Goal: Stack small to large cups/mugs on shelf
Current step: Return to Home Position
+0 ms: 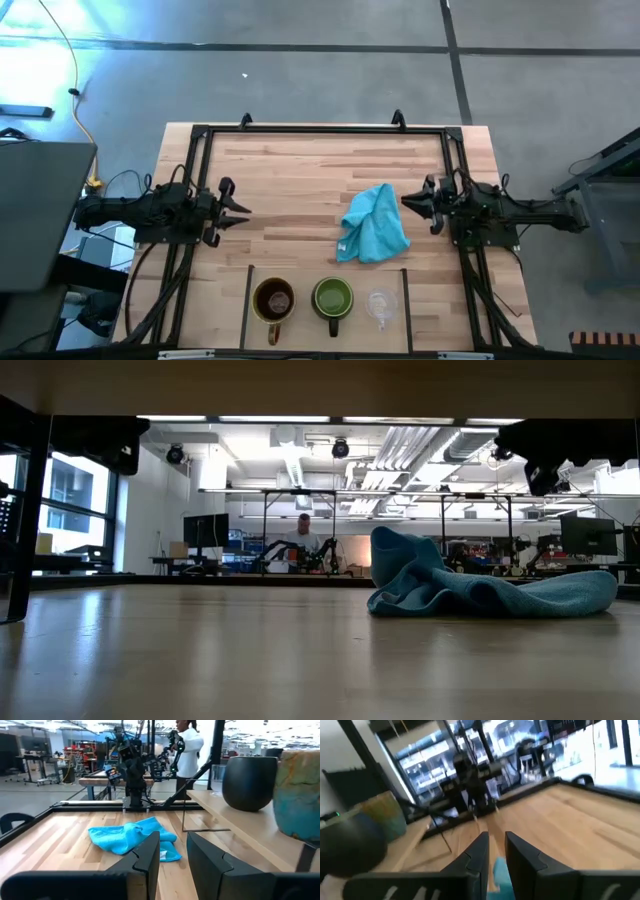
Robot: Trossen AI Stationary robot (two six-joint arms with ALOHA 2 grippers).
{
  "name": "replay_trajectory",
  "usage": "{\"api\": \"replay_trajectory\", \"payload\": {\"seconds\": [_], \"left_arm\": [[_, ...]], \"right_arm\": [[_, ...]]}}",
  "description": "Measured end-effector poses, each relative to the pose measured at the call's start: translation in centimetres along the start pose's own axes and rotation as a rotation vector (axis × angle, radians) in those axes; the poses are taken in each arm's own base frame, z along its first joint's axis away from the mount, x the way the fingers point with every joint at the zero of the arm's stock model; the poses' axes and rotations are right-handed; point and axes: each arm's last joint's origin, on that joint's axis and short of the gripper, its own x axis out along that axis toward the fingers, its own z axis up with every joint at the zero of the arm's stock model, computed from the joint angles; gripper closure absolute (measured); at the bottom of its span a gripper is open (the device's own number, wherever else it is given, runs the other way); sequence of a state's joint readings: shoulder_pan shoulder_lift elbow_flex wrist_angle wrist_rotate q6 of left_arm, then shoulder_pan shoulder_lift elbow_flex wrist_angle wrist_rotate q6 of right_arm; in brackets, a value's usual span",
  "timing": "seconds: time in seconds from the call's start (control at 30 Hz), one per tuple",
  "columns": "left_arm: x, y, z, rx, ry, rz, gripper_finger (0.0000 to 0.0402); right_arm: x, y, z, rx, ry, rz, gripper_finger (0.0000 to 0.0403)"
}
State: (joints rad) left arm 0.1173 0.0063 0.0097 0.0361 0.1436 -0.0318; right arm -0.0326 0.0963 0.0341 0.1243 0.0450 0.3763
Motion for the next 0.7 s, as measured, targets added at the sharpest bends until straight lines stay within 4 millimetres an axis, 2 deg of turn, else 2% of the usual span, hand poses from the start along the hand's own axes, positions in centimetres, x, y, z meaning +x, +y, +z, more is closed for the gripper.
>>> {"api": "replay_trajectory", "payload": {"seconds": [0.17, 0.7], "left_arm": [[0.0, 0.1, 0.0, -0.004, 0.003, 0.031, 0.0316], [0.0, 0.1, 0.0, -0.002, 0.004, 0.033, 0.0316]], "right_arm": [[0.0, -0.2, -0.8, -0.001, 0.092, 0.007, 0.035], [-0.1, -0.5, -1.6, -0.09, 0.183, 0.001, 0.035]]}}
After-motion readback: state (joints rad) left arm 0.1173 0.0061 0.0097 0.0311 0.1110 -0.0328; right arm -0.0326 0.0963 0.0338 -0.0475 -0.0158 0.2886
